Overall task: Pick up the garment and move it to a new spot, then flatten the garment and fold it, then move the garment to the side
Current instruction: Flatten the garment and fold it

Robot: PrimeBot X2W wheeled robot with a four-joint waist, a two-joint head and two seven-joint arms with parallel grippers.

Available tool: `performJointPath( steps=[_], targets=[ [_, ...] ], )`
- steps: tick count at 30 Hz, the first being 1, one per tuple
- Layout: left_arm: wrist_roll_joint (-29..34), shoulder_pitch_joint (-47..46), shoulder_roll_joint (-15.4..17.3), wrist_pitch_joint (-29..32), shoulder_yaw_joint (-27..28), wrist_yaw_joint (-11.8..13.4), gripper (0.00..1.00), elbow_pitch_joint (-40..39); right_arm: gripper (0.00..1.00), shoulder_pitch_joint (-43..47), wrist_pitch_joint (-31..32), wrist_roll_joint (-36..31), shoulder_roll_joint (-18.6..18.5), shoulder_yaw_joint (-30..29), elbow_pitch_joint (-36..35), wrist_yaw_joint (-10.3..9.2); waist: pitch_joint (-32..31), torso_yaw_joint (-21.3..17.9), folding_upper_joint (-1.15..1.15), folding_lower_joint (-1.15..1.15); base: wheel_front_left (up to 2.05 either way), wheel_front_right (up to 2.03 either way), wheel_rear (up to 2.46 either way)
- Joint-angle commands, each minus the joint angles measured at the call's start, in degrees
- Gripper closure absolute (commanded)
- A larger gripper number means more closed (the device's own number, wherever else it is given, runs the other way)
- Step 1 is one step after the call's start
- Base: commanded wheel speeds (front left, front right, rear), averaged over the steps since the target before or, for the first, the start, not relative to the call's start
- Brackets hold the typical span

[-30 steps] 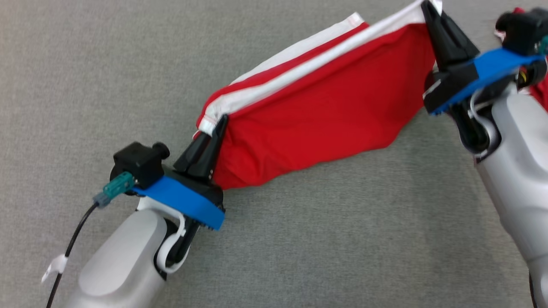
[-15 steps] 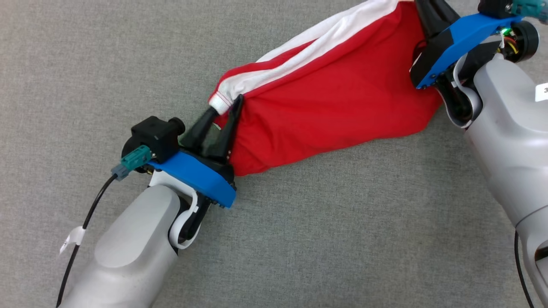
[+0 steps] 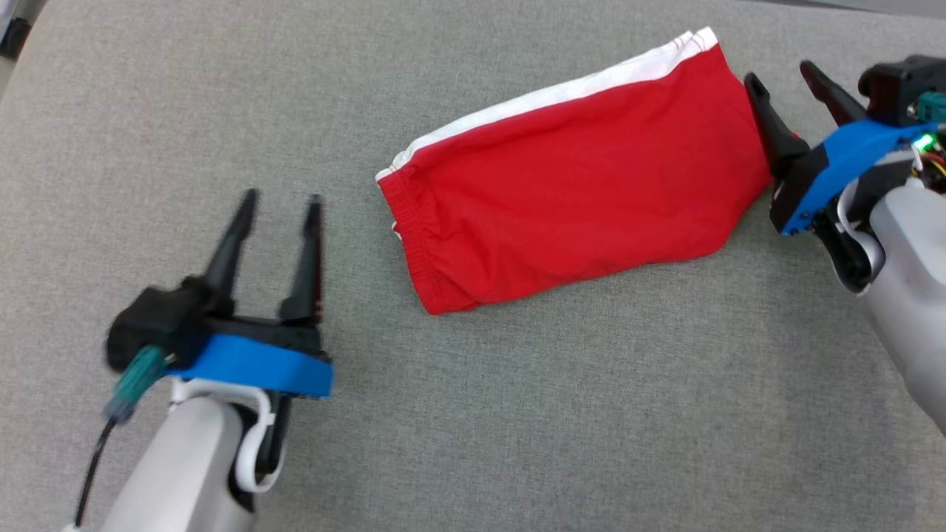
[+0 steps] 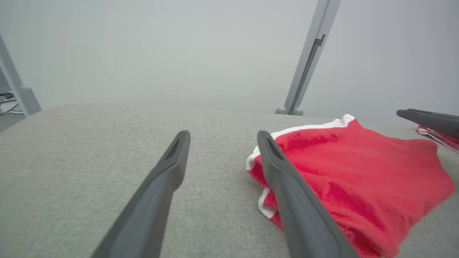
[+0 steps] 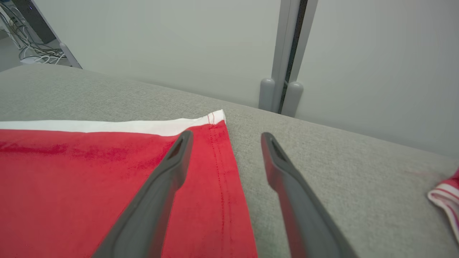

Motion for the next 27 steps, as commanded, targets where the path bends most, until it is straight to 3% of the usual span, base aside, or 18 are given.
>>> performJointPath(
  steps=[1,4,10,19,20,21,22,27],
  targets=[
    [2.2,2.7,-0.3,-0.2,3.7,1.7,0.00,-2.9,0.00,1.5,-0.4,0.8,-0.9,0.6,0.2,0.01,-0.5,0.0,0.00,0.01,0.00,0.00,0.00],
    [5.5,7.6,-2.2,-0.2,10.1,3.3,0.00,-8.0,0.00,2.5,-0.4,2.0,-1.7,1.4,0.9,0.01,-0.7,0.0,0.00,0.01,0.00,0.00,0.00],
    [13.9,13.8,-6.8,-0.2,19.9,3.6,0.00,-14.8,0.00,2.9,1.1,3.1,-1.5,3.5,2.8,0.01,-0.5,0.0,0.00,0.01,0.00,0.00,0.00],
    [20.3,17.5,-11.4,-0.2,24.5,1.9,0.00,-14.1,0.00,3.7,5.1,4.5,0.1,6.3,5.3,0.01,-0.8,0.5,0.00,0.01,0.00,0.00,0.00],
    [20.6,17.7,-11.6,-0.2,24.7,1.5,0.00,-13.8,0.61,4.0,5.7,4.6,0.2,6.8,5.2,0.01,-1.0,0.5,0.00,0.01,0.00,0.00,0.00],
    [20.9,17.7,-11.8,-0.2,24.9,1.4,0.00,-13.5,0.84,4.1,6.0,4.9,0.3,7.1,5.2,0.01,-1.2,0.5,0.00,0.01,0.00,0.00,0.00],
    [21.0,17.8,-11.9,-0.2,25.0,1.0,0.00,-13.2,1.00,4.3,6.1,5.1,0.5,7.3,5.2,0.01,-1.4,0.4,0.00,0.01,0.00,0.00,0.00],
    [21.9,17.5,-12.3,-0.2,24.9,-0.1,0.00,-12.1,1.00,5.1,4.0,7.2,0.8,7.2,4.5,0.01,-3.4,-0.5,0.00,0.01,0.00,0.00,0.00]
  ],
)
